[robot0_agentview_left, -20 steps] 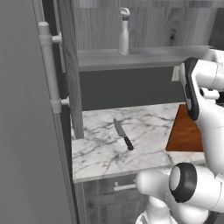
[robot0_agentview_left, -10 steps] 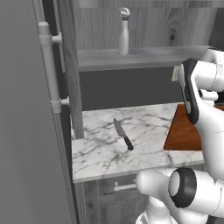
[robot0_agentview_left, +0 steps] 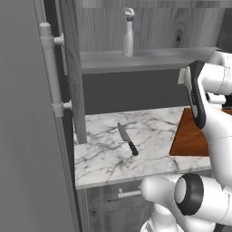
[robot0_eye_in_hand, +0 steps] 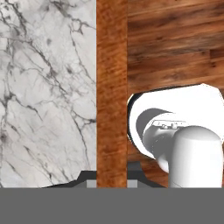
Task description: Move the cutting board and knife to the sink. Then move spray from the cabinet to the counter.
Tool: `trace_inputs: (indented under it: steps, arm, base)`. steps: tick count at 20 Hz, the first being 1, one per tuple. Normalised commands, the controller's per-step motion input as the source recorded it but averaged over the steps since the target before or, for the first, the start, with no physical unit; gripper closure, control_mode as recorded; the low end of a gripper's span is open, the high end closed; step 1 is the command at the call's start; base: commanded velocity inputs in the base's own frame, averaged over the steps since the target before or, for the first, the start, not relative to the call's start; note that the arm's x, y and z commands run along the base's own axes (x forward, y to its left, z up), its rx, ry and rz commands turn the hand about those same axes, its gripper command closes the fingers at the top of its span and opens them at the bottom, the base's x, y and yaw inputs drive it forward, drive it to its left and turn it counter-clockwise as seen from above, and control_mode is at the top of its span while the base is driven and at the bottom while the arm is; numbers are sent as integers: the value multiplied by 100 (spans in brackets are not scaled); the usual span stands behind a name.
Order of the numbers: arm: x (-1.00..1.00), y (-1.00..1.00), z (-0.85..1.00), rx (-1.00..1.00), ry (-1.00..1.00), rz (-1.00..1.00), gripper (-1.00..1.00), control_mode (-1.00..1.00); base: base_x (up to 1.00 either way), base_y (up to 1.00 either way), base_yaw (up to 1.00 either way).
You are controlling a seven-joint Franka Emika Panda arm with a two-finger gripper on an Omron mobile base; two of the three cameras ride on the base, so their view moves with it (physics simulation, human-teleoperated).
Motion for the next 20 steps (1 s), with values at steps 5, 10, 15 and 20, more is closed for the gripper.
trace_inputs:
  steps: [5,10,15,20]
  arm:
    - [0,0,0,0,0,0,100,-100]
    - [0,0,0,0,0,0,100,100]
    - [0,0,0,0,0,0,100,100]
    - [0,0,0,0,0,0,100,100]
  base:
    - [0,0,0]
    - [-27,0,0]
    - [-98,-3,-10]
    - [-96,-11,-18]
